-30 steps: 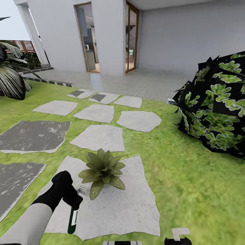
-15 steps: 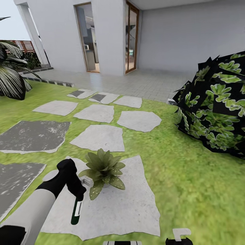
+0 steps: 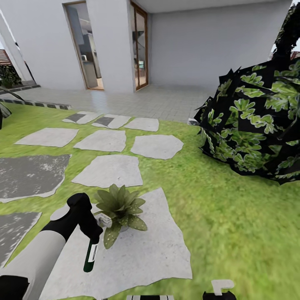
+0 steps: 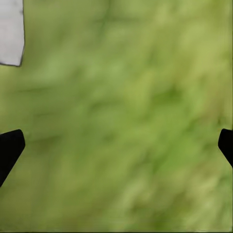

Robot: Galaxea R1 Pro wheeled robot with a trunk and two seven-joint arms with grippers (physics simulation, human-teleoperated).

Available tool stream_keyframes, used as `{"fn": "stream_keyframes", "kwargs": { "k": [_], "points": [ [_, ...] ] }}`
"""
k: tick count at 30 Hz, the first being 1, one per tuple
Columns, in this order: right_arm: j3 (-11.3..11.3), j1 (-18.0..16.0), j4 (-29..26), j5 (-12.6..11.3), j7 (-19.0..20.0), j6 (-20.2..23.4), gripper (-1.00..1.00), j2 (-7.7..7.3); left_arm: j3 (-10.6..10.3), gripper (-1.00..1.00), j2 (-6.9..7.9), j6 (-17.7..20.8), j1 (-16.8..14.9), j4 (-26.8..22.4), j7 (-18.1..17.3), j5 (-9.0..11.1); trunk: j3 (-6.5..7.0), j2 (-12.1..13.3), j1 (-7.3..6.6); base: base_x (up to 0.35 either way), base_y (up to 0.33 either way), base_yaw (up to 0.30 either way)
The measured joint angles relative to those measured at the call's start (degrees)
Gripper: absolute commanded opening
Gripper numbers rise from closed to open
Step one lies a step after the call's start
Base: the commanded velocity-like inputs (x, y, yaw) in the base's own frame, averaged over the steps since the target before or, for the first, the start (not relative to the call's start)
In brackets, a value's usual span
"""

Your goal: Pick up the pesticide atomizer in the garden and spray insectifuge to fully cover both potted plants in the garden.

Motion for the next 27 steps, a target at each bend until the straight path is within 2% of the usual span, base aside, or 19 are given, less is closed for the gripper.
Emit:
{"fn": "stream_keyframes", "kwargs": {
  "k": [6, 10, 14, 21, 27],
  "points": [
    [0.0, 0.0, 0.0, 0.05, 0.0, 0.03, 1.0, 0.0, -0.01, -1.0, 0.16, 0.34, 0.0, -2.0, 0.0, 0.01, 0.09, 0.0, 0.0, -0.212, 0.246, -0.292],
    [0.02, -0.01, 0.06, 0.13, -0.07, 0.03, 1.0, 0.0, -0.01, -1.0, 0.39, 0.39, 0.13, -2.14, 0.01, 0.01, 0.15, 0.0, -0.02, -0.037, 0.293, -0.087],
    [0.07, -0.01, 0.18, 0.16, 0.0, 0.02, 1.0, 0.0, 0.03, -1.0, 1.34, 0.53, 0.26, -2.16, 0.01, 0.01, 0.16, 0.0, -0.03, 0.101, 0.31, -0.006],
    [0.08, -0.01, 0.19, 0.16, 0.01, 0.0, 1.0, -0.08, 0.03, -1.0, 1.34, 0.45, 0.94, -2.16, 0.01, 0.03, 0.16, 0.0, -0.05, 0.188, 0.282, 0.0],
    [0.07, -0.01, 0.14, 0.16, -0.1, -0.01, 1.0, -0.07, 0.0, -1.0, 1.23, 0.33, 1.08, -2.16, 0.01, 0.05, 0.16, 0.0, -0.03, 0.181, 0.07, -0.015]
  ]
}}
